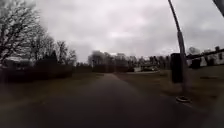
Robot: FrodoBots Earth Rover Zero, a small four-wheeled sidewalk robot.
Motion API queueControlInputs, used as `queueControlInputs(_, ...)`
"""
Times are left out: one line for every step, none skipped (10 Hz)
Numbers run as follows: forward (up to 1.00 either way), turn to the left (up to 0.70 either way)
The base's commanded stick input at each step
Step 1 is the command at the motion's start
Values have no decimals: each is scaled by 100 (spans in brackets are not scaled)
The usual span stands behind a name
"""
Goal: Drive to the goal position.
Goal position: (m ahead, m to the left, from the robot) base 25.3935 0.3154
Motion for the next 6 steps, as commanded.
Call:
queueControlInputs(100, 0)
queueControlInputs(100, 0)
queueControlInputs(100, 0)
queueControlInputs(100, 0)
queueControlInputs(100, 0)
queueControlInputs(100, 30)
